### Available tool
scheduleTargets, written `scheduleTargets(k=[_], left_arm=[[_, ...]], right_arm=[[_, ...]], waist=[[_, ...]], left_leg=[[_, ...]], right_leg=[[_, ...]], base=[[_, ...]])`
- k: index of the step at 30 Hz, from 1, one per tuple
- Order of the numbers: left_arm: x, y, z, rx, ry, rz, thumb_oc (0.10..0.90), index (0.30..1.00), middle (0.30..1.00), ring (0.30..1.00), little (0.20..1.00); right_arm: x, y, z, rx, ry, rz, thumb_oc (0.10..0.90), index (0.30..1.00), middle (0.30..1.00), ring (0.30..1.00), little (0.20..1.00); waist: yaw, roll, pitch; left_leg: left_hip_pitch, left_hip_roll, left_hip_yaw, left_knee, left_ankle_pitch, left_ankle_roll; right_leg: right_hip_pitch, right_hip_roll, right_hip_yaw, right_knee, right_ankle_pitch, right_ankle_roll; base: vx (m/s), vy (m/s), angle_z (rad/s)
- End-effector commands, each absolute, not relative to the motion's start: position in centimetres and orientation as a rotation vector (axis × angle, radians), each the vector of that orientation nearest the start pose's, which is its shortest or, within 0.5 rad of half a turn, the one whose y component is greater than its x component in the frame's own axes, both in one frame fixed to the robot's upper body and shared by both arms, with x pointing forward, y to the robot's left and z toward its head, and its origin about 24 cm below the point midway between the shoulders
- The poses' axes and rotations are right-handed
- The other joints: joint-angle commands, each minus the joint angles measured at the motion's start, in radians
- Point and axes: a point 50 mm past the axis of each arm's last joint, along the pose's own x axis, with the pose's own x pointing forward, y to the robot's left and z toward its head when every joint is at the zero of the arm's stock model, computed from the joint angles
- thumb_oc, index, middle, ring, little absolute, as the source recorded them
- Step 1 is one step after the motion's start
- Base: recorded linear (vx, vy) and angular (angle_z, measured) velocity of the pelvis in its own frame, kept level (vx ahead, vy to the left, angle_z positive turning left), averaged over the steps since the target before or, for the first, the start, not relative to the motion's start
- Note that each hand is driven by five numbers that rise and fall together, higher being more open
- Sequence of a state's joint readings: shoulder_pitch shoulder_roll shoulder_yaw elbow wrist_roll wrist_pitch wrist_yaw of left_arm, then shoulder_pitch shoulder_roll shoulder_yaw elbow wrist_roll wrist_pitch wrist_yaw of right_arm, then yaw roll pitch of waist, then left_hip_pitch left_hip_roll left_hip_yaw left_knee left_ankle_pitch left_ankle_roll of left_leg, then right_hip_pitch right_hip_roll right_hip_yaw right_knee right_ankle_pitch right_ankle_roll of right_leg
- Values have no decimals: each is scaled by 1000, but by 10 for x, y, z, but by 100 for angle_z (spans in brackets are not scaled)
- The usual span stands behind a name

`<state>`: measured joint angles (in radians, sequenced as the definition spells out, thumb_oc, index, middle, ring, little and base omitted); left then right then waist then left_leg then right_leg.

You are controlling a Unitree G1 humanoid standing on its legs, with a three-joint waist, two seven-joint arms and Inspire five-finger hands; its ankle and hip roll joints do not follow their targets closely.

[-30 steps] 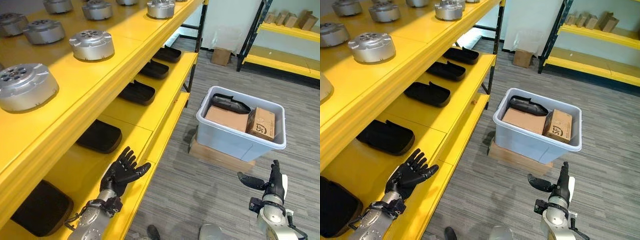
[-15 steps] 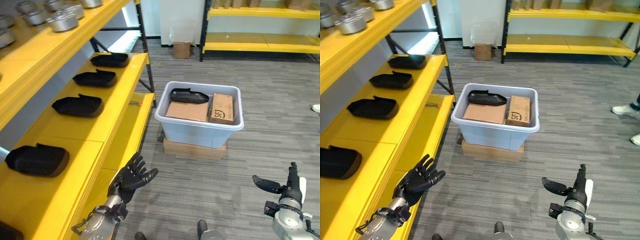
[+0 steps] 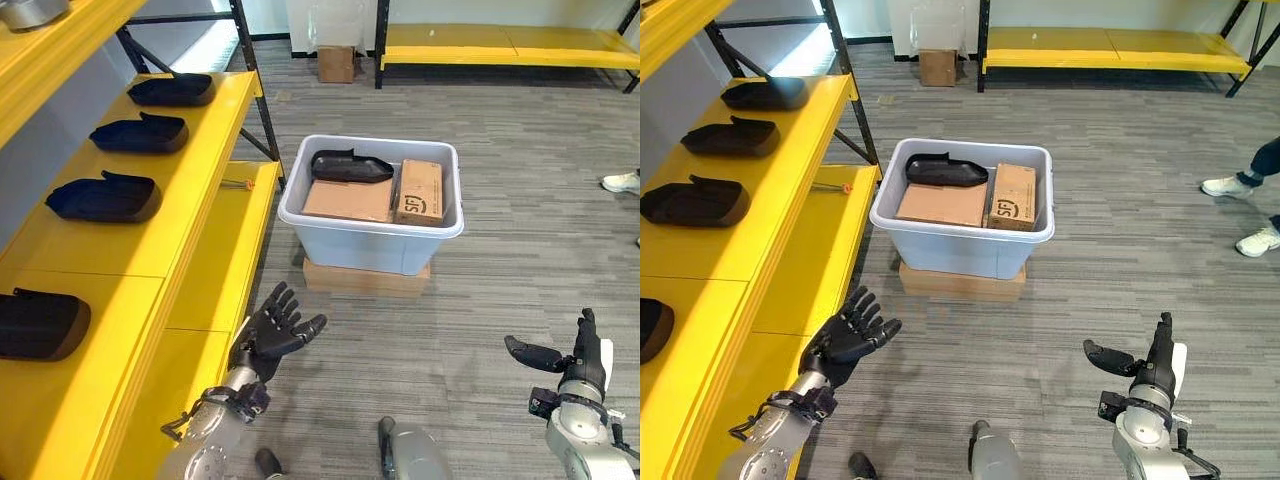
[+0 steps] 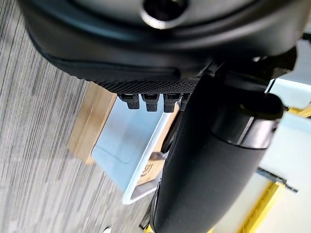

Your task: Move parts from the plastic box to the shelf.

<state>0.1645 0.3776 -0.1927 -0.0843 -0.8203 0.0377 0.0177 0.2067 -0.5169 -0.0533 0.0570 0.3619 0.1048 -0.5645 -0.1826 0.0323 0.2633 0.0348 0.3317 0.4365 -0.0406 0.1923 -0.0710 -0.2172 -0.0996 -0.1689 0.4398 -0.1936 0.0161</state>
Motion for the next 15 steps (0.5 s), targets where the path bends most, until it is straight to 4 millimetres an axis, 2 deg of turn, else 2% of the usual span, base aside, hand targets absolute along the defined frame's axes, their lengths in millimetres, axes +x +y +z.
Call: scheduleTargets(k=[1,7,11,12,13,14,15], left_arm=[[236,185,69,-457,-55,-126,900,1000,1000,1000,1000],[241,185,73,-447,-72,-75,900,1000,1000,1000,1000],[239,192,68,-465,-55,-29,900,1000,1000,1000,1000],[238,193,66,-455,-53,-37,900,1000,1000,1000,1000],[237,193,65,-457,-50,-42,900,1000,1000,1000,1000],[237,194,65,-459,-50,-46,900,1000,1000,1000,1000],[236,194,65,-459,-49,-48,900,1000,1000,1000,1000]], right_arm=[[211,-307,62,-253,27,-718,900,1000,1000,1000,1000],[214,-301,66,-282,-12,-663,900,1000,1000,1000,1000],[223,-291,67,-278,-20,-598,900,1000,1000,1000,1000],[226,-289,67,-273,-22,-585,900,1000,1000,1000,1000],[228,-288,67,-271,-22,-578,900,1000,1000,1000,1000],[228,-287,66,-268,-20,-572,900,1000,1000,1000,1000],[228,-286,64,-262,-18,-569,900,1000,1000,1000,1000]], waist=[[-30,-31,-41],[-44,-13,-36],[-23,-30,-40],[-11,-33,-43],[-3,-34,-46],[6,-35,-51],[13,-31,-56]], left_leg=[[-22,88,-51,36,59,-80],[-23,99,-60,43,77,-85],[-32,85,-142,72,110,-96],[-55,70,-179,96,117,-93],[-64,28,-203,120,74,-80],[-66,-46,-215,134,-12,-52],[-65,-104,-214,142,-69,-32]], right_leg=[[175,2,-68,-137,-5,-14],[162,18,-66,-55,-63,-38],[189,31,-46,-124,-25,-38],[201,32,-29,-171,3,-35],[212,34,-13,-202,19,-32],[225,30,8,-247,42,-23],[234,29,19,-276,61,-14]], base=[[-76,-32,-6],[-102,-113,-4],[-95,-195,-2],[-42,-136,-17],[-35,-165,-15],[-11,-157,-11],[-2,-109,-21]])
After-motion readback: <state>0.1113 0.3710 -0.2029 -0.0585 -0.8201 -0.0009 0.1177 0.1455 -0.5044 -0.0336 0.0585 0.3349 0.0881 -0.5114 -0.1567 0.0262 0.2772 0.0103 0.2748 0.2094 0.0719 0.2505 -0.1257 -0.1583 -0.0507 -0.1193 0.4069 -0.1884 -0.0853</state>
